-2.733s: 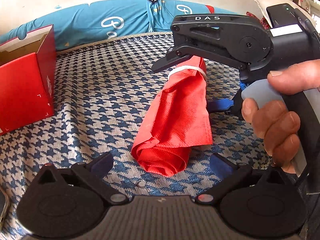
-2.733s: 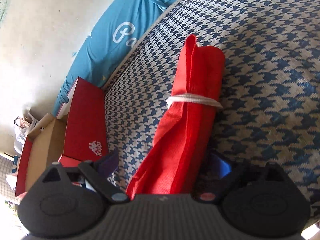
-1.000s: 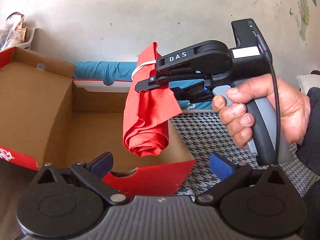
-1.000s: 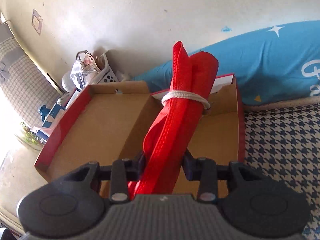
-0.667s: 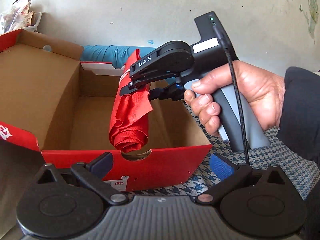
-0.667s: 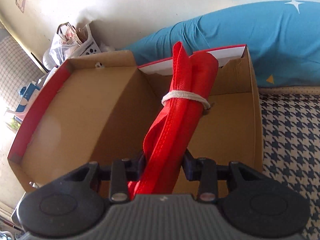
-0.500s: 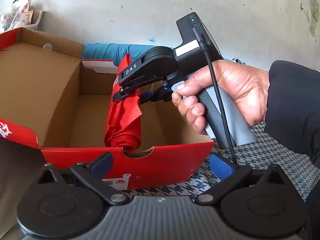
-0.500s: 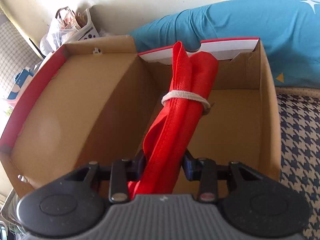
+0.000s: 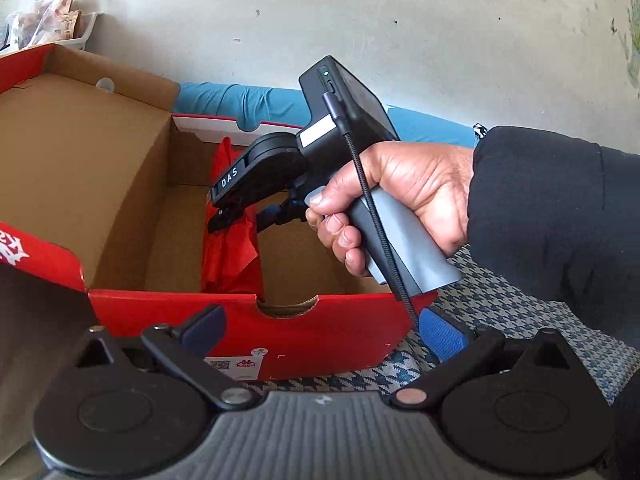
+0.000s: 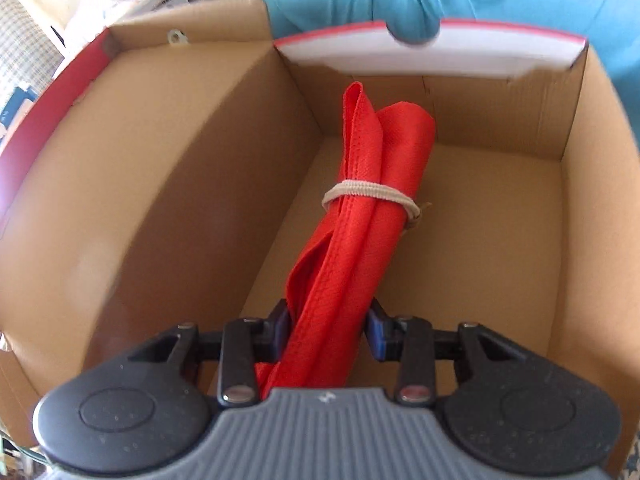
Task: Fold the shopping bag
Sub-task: 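Lower the red bag into the shoebox and open the right tool, then lift the open right tool up and away from the shoebox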
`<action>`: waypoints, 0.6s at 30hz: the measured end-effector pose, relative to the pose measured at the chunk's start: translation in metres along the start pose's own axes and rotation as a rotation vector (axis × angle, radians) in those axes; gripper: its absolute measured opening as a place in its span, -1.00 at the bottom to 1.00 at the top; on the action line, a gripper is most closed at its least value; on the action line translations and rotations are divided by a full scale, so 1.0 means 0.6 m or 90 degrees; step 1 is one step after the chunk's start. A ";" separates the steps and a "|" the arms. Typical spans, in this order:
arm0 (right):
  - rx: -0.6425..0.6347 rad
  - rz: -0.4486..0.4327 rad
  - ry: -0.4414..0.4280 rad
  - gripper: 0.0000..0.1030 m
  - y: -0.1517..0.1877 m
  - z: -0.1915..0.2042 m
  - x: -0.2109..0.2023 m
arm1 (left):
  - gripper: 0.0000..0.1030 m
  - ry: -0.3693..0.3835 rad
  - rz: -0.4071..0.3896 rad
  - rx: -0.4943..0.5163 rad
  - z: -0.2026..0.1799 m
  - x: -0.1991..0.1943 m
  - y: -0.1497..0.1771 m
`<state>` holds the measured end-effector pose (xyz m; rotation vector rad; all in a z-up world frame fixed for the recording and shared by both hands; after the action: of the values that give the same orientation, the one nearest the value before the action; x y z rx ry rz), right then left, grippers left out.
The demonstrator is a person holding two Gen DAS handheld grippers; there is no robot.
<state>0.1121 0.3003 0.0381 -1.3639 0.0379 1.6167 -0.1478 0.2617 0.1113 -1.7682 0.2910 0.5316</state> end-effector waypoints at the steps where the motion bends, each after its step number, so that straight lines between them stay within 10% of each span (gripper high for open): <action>1: 0.008 0.007 0.000 -0.19 0.000 -0.003 0.003 | 1.00 0.000 0.001 0.002 -0.002 0.000 0.001; 8: 0.036 -0.010 0.016 0.41 0.003 -0.018 -0.014 | 1.00 0.001 0.008 0.013 -0.009 0.000 0.003; 18: 0.036 0.000 0.040 0.59 0.015 -0.025 -0.040 | 1.00 0.006 0.011 0.016 -0.013 -0.002 0.005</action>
<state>0.1145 0.2716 0.0463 -1.3703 0.1192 1.5612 -0.1486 0.2531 0.1111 -1.7462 0.3179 0.5297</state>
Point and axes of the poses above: each gripper's, at about its wrist camera, not at the fingertips, and x roughly the way its jaws point, z to its left, y to its underside, the point moved 1 cm from there along x, roughly the way its jaws point, and after that the axes turned 6 degrees about -z, right-handed, at the moved point
